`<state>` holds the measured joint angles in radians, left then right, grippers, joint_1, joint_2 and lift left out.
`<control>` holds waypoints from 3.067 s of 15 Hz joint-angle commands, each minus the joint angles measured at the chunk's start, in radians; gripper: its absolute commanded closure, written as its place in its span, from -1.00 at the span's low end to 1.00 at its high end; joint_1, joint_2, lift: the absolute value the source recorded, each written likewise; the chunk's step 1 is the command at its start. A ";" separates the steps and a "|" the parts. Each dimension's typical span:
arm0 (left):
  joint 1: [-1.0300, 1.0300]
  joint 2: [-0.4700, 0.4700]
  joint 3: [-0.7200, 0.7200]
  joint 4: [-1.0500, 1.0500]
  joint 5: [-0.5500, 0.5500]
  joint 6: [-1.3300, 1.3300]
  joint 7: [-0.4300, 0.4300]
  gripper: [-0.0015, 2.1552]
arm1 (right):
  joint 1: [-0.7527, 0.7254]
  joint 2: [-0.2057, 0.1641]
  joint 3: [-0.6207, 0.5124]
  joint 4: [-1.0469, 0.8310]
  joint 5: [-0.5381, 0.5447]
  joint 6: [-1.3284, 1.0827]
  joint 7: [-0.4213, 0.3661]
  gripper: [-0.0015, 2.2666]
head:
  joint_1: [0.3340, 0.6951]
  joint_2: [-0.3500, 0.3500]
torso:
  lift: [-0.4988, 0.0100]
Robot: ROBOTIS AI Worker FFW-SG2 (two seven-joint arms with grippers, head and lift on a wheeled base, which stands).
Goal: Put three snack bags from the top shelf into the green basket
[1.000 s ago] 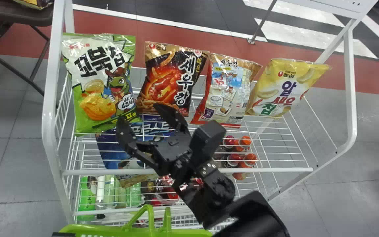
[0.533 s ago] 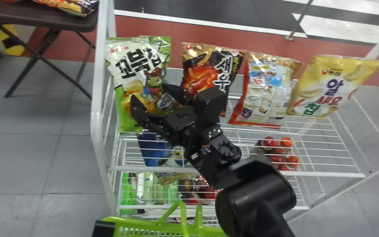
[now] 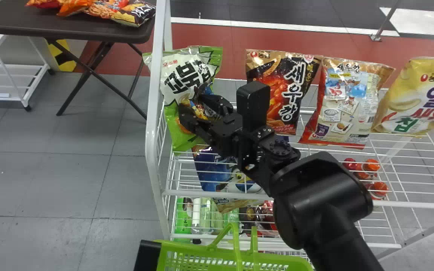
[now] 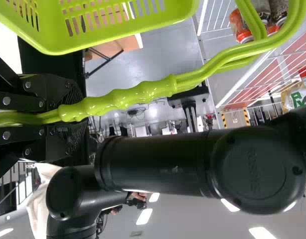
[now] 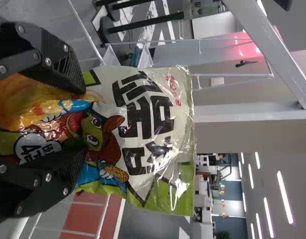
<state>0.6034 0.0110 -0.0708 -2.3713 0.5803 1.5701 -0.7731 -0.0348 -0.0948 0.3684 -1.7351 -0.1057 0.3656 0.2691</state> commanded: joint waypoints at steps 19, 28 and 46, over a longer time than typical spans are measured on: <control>0.036 -0.005 -0.052 -0.034 -0.034 0.001 0.012 0.99 | 0.466 -0.195 -0.476 -0.781 -0.345 0.576 0.142 0.96 | 1.00 -0.98 | 0.77; 0.012 -0.014 -0.026 -0.023 -0.042 -0.015 0.009 0.99 | 0.624 -0.123 -1.102 -1.044 -0.597 1.186 0.375 0.96 | 1.00 -1.00 | 0.77; -0.010 -0.014 -0.021 -0.042 -0.034 -0.067 -0.003 0.99 | 0.730 -0.108 -0.741 -0.719 -0.532 1.207 0.406 0.96 | 1.00 -1.00 | 0.77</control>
<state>0.5942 0.0000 -0.0905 -2.4126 0.5452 1.5054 -0.7760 0.6886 -0.2000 -0.3954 -2.4678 -0.6382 1.5701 0.6749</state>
